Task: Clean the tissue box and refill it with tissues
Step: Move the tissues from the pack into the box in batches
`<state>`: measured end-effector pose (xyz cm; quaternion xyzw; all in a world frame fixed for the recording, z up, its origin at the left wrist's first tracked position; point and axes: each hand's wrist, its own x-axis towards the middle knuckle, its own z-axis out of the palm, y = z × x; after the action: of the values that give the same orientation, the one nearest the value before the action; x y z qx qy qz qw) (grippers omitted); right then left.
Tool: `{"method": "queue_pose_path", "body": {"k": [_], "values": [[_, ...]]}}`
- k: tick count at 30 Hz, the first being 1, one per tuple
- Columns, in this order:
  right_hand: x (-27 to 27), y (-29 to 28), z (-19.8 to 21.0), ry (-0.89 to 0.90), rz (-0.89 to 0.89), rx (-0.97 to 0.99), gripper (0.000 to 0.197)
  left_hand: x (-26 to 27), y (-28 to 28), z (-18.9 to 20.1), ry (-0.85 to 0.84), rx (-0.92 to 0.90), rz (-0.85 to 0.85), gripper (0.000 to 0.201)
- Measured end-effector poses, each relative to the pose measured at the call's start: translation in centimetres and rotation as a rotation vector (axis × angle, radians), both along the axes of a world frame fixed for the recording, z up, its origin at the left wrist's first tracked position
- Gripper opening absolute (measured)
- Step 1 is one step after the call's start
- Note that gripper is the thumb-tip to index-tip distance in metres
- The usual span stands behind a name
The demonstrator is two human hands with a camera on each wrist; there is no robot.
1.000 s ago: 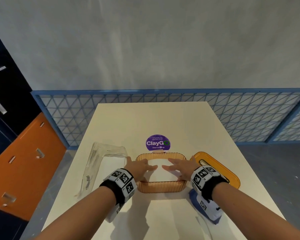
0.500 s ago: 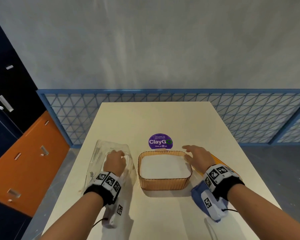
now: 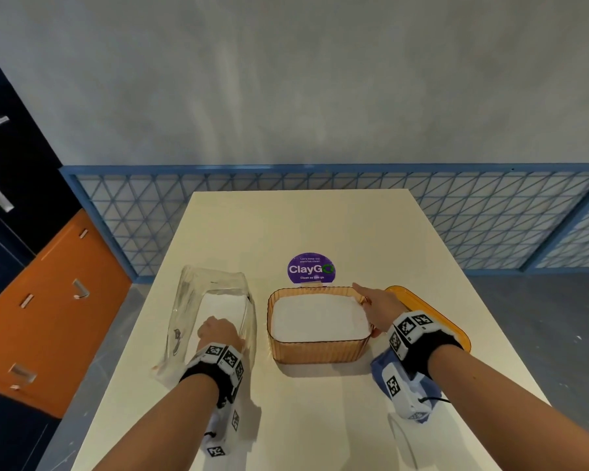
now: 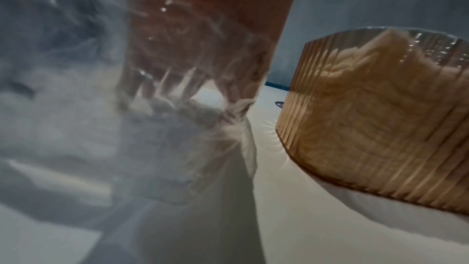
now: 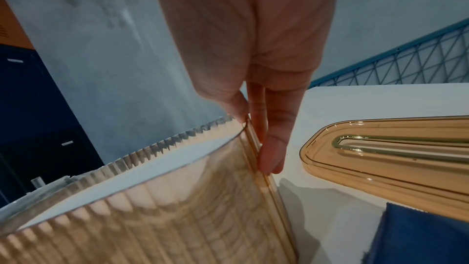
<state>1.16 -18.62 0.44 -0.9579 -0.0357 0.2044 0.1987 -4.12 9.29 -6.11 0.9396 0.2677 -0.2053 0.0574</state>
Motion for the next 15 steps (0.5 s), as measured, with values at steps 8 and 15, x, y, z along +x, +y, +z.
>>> {"method": "queue_pose_path", "body": {"k": [8,15], "values": [[-0.17,0.12,0.46,-0.001,0.026,-0.031,0.056,0.42,-0.39,-0.62,0.005,0.102,-0.031,0.034],[-0.04,0.07,0.44,0.017,0.036,-0.02,0.057,0.08,0.26,-0.56,-0.058,0.044,-0.029,0.032]]}}
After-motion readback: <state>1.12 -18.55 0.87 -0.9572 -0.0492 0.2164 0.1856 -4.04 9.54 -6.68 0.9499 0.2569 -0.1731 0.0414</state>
